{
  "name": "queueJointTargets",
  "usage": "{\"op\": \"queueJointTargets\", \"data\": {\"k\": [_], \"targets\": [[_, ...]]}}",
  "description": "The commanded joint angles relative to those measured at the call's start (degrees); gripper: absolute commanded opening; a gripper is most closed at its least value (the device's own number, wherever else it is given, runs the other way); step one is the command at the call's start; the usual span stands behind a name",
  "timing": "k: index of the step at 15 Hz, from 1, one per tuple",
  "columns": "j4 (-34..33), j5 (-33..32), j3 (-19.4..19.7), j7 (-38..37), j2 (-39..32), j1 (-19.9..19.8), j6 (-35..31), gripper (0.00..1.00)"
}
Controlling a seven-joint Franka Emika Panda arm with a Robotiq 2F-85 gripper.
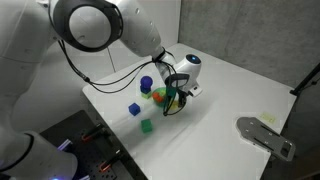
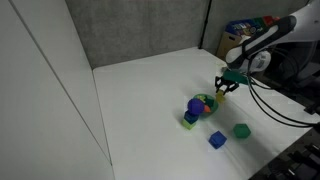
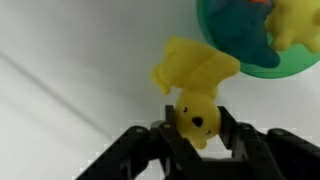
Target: Put the yellow toy from the table in the green bowl
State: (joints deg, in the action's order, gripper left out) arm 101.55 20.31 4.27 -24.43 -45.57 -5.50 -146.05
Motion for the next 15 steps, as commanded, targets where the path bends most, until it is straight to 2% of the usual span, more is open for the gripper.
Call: {"op": "queueJointTargets", "data": {"k": [1, 6, 15], "targets": [[5.44, 0.38, -0.25, 1.32, 6.67, 0.26, -1.11, 0.19], [8.03, -0.44, -1.08, 1.90, 9.25, 2.16, -0.62, 0.19], [7.03, -5.23, -0.55, 0.62, 8.01, 9.77, -1.76, 0.19]]}}
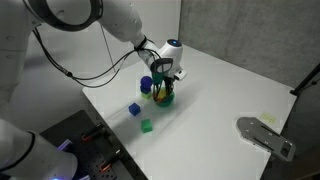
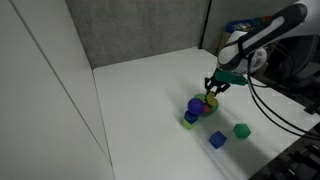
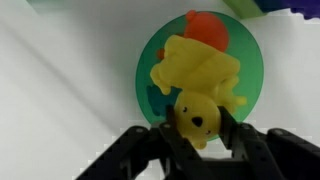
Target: Put the yellow toy from the table in the green bowl
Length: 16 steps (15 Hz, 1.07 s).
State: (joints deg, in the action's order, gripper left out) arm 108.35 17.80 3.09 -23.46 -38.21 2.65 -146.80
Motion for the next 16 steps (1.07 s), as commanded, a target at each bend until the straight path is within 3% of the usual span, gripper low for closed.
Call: {"op": "queueJointTargets", "data": {"k": [1, 14, 15, 16], "targets": [[0.15, -3.70, 0.79, 0.01, 0.41, 2.09, -1.46, 0.19], [-1.90, -10.43, 0.24, 5.83, -3.65, 2.09, -5.50, 0.19], [-1.89, -10.48, 0.26, 6.09, -3.81, 2.09, -5.85, 0.32], [-1.81, -10.52, 0.32, 6.31, -3.84, 2.06, -5.96, 0.69]]}}
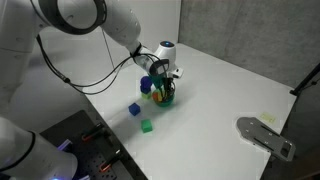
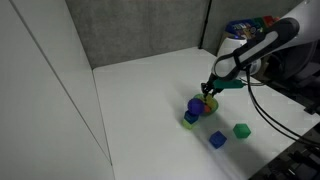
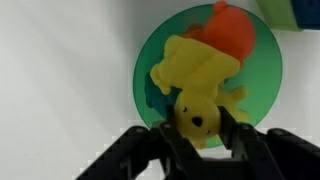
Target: Put the yellow toy from the table in the green bowl
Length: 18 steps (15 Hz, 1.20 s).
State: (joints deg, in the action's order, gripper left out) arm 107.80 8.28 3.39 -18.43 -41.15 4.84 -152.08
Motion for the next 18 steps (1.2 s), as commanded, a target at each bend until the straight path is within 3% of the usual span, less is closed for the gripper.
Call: {"op": "queueJointTargets", "data": {"k": [1, 3, 6, 9, 14, 18], "targets": [[-1.06, -0.88, -0.06, 1.66, -0.71, -0.32, -0.81, 0.69], [-0.25, -0.53, -0.36, 2.49, 0.41, -0.90, -0.35, 0.77], [1.77, -0.01, -1.25, 4.87, 3.42, -2.47, 1.11, 0.99], [3.38, 0.01, -1.72, 7.48, 6.88, -3.97, 3.75, 1.00], [6.05, -1.62, -1.07, 12.36, 14.43, -5.61, 14.48, 1.00], [10.20, -6.66, 0.68, 13.02, 21.93, -5.06, 21.38, 1.00]]}}
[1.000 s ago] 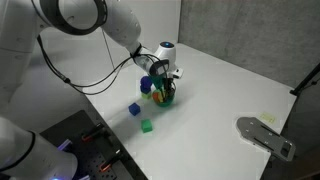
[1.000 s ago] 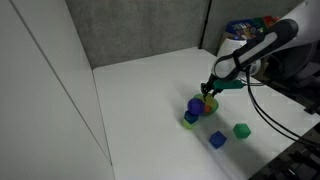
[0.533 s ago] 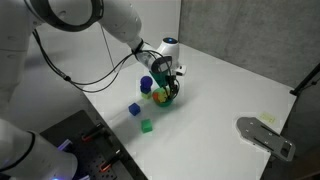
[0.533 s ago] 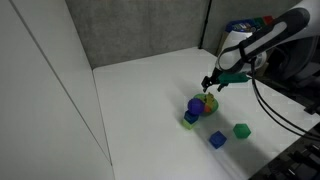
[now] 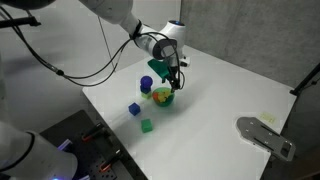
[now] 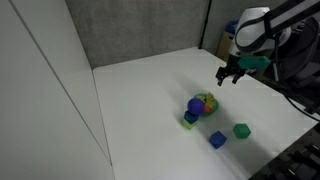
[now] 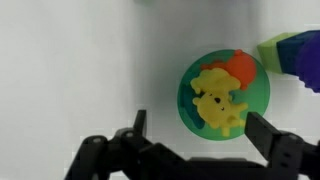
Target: Put the yellow toy from the table in the green bowl
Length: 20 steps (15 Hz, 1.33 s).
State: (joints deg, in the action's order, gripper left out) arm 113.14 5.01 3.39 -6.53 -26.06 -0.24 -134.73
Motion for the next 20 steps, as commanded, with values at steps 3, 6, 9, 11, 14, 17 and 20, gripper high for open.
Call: {"op": "queueJointTargets", "data": {"k": [3, 6, 9, 11, 14, 17, 20], "targets": [[8.04, -7.10, 0.93, 0.85, 12.98, 0.01, 9.72, 1.00], [10.70, -9.26, 0.56, 1.14, 19.45, -0.20, 16.63, 1.00], [13.65, -10.36, 0.13, 1.02, 26.65, -0.36, 21.31, 1.00], [15.15, -10.23, -0.20, 2.26, 31.14, -0.54, 23.02, 1.00], [17.49, -8.37, -0.23, 7.11, 37.76, -0.61, 24.98, 1.00], [18.91, -7.51, 0.30, 11.26, 43.14, -0.58, 26.84, 1.00], [19.30, -7.44, 0.44, 12.01, 45.43, -0.55, 27.58, 1.00]]}}
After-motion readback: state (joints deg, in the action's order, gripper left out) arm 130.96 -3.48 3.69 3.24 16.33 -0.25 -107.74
